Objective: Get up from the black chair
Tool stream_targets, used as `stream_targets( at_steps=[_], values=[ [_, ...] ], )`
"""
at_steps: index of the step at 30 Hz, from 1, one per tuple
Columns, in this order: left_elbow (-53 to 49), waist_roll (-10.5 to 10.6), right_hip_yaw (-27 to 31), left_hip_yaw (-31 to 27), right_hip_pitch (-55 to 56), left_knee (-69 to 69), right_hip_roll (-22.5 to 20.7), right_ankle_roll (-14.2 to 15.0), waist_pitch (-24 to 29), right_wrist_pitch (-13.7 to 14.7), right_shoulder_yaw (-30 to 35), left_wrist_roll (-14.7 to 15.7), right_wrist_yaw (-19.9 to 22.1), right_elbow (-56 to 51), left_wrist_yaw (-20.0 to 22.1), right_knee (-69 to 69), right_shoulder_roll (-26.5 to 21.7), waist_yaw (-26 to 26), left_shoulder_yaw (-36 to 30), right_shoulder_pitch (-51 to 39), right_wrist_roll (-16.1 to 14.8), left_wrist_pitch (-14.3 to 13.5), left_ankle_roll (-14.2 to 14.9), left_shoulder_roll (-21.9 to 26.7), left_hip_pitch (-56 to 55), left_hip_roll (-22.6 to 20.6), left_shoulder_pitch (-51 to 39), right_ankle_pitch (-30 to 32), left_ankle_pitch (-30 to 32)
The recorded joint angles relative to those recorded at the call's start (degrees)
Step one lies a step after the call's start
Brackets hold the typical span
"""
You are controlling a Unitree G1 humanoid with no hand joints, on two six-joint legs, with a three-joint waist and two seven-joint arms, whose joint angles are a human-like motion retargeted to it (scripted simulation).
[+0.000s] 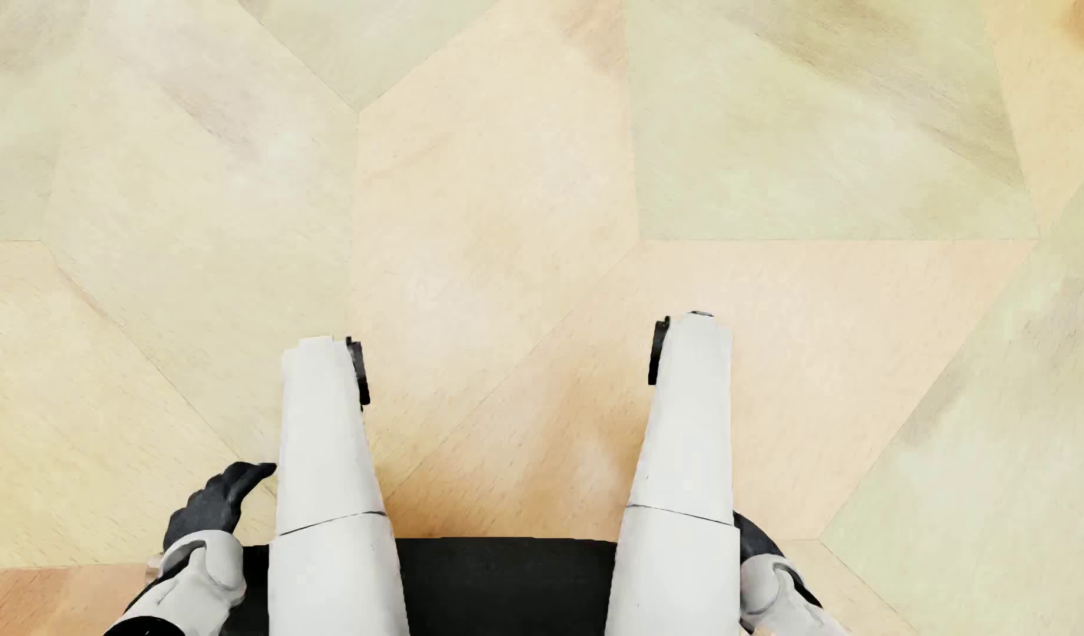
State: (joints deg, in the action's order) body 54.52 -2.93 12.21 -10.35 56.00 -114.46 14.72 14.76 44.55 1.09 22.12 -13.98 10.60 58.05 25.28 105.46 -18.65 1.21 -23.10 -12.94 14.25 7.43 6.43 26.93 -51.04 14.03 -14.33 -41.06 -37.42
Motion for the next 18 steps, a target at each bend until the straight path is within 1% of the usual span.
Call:
stream_targets(
  at_steps=[1, 2, 3, 4, 5, 6, 7, 8, 9, 10, 11, 12, 13, 14, 15, 16, 17, 18],
  values=[
    [3.04, 0.09, -0.22, 0.29, -0.84, -0.04, 0.51, 0.26, -0.58, 2.91, -0.35, 0.55, 0.46, 1.96, -0.61, -0.24, 0.96, -0.35, -1.09, 0.15, -1.4, -0.49, -0.3, -1.31, 0.38, 0.13, -0.99, -0.39, -0.38],
    [4.36, 0.3, -0.16, 0.26, -1.16, -0.09, 0.83, 0.41, -1.28, 1.69, -1.75, 1.16, 1.56, 4.14, -1.11, -0.17, 2.52, -0.36, -1.25, -0.36, -5.36, -0.37, -0.25, -2.09, 0.46, 0.19, -1.26, -0.75, -0.65],
    [4.88, 0.32, -0.01, 0.67, -1.71, 0.14, 1.47, 2.36, -1.48, 0.94, -2.25, 1.5, 4.06, 4.98, -1.11, 0.01, 3.19, -0.15, -1.25, -0.19, -6.64, -0.31, -0.57, -2.62, 1.08, -0.07, -1.26, -0.48, -0.68],
    [5.44, 0.53, -0.33, 0.91, -2.56, 0.28, 1.58, 1.64, -1.68, 0.28, -2.49, 1.95, 4.83, 5.37, -1.18, -0.17, 2.96, -0.25, -1.25, -0.07, -6.46, -0.63, -0.47, -3.37, 1.44, -0.12, -1.19, -0.86, 0.07],
    [6.43, 0.48, -0.19, 1.04, -2.98, 0.49, 1.54, 1.63, -1.62, 0.18, -2.15, 1.29, 4.71, 5.49, 0.15, -0.02, 2.42, -0.21, -1.37, -0.35, -6.44, 1.1, -0.59, -3.76, 2.0, -0.32, -1.15, -0.63, 0.28],
    [6.57, 0.61, -0.26, 1.03, -3.85, 0.31, 1.44, 1.67, -1.4, 0.83, -1.61, 1.73, 4.91, 5.07, 0.45, -0.02, 1.93, -0.38, -1.57, -0.15, -6.16, 0.99, -0.32, -4.26, 2.73, -0.54, -0.97, -0.51, 0.17],
    [6.79, 0.57, -0.39, 1.0, -4.47, 0.47, 1.31, 1.26, -1.6, 0.63, -0.45, 1.77, 5.11, 3.45, 0.28, -0.07, 1.24, -0.47, -2.0, 0.57, -4.03, 0.93, -0.97, -4.37, 3.32, -0.92, -0.65, -0.57, 0.07],
    [7.02, 0.42, -0.32, 0.76, -4.97, 0.43, 1.14, 1.21, -1.53, 0.0, -0.46, 1.12, 3.09, 2.43, 0.37, -0.03, 1.13, -0.7, -2.09, 0.87, -2.2, 1.07, -0.93, -4.83, 3.79, -1.35, -0.31, -0.37, 0.04],
    [7.47, 0.19, -0.23, 0.57, -5.32, 0.38, 0.86, 1.06, -1.36, 0.09, -0.43, 0.88, 3.47, 2.78, 0.02, -0.12, 1.47, -0.77, -1.74, 0.51, -1.25, 0.07, -1.01, -4.88, 4.01, -1.85, -0.31, -0.35, -0.1],
    [7.52, -0.13, -0.36, 0.54, -6.01, 0.53, 0.59, -1.36, -0.94, -0.49, -0.48, 0.96, 3.65, 3.06, -0.23, -0.61, 1.72, -0.85, -1.8, 0.14, -0.92, 0.35, -0.61, -4.76, 4.14, -2.31, -0.39, -1.35, 0.1],
    [7.33, -0.48, -0.4, 0.44, -5.83, 0.98, 0.39, -0.98, -1.02, -1.09, -0.33, 1.12, 3.64, 2.71, 0.1, -0.24, 1.97, -0.9, -2.05, 0.4, -1.3, 0.85, -0.72, -4.47, 4.0, -2.82, 0.09, -0.79, 2.1],
    [7.38, -0.67, -0.4, 0.35, -6.13, 1.21, 0.09, -1.99, -0.32, -0.74, -0.37, 1.15, 3.57, 3.22, -0.01, -0.43, 1.93, -1.0, -1.78, 0.01, -1.25, 0.42, -0.21, -4.49, 4.23, -3.02, 0.04, -1.34, 2.32],
    [7.19, -0.85, -0.34, 0.13, -5.64, 1.25, -0.01, -0.61, -0.11, -0.15, -0.26, 1.48, 2.66, 3.1, -0.63, -0.06, 2.0, -0.84, -1.06, -0.13, -1.33, -0.4, 0.49, -4.07, 3.53, -3.16, 0.12, -0.34, 2.63],
    [7.55, -1.19, -0.36, 0.29, -5.37, 1.69, -0.03, -0.74, 0.34, -0.17, -0.33, 1.62, 2.6, 3.08, -0.69, -0.01, 2.11, -0.78, -0.24, -0.21, -1.11, -0.09, 0.16, -4.05, 3.11, -3.44, -0.19, -0.15, 3.72],
    [7.31, -1.46, -0.29, 0.39, -5.18, 1.84, 0.09, -0.6, 0.78, 0.15, -0.27, 1.33, 2.59, 2.98, -0.57, -0.04, 2.19, -0.65, -0.25, -0.37, -1.54, -0.26, 0.29, -3.69, 2.97, -3.59, 0.22, -0.32, 3.72],
    [6.48, -1.64, -0.07, 0.43, -4.53, 1.86, -0.07, -0.3, 0.88, 0.03, -0.12, 0.73, 2.21, 3.09, -1.02, 0.06, 2.14, -0.56, 0.48, -0.4, -1.42, -0.93, 0.68, -3.14, 2.64, -3.26, 1.07, -0.27, 4.07],
    [6.25, -1.58, -0.33, 0.59, -4.0, 2.11, -0.04, -0.58, 1.13, 0.25, -0.25, 1.18, 2.33, 3.0, -0.98, 0.03, 1.89, -0.52, 0.4, -0.73, -1.12, -1.17, 0.47, -3.15, 2.12, -3.25, 1.33, -0.27, 4.3],
    [6.1, -1.62, -0.08, 0.68, -3.22, 2.21, 0.03, -0.12, 1.18, 0.86, -0.18, 1.36, 1.67, 2.81, -1.6, 0.14, 1.52, -0.38, 0.9, -0.81, -1.03, -2.04, 0.57, -2.93, 1.57, -3.38, 1.43, -0.37, 4.3]
  ],
)
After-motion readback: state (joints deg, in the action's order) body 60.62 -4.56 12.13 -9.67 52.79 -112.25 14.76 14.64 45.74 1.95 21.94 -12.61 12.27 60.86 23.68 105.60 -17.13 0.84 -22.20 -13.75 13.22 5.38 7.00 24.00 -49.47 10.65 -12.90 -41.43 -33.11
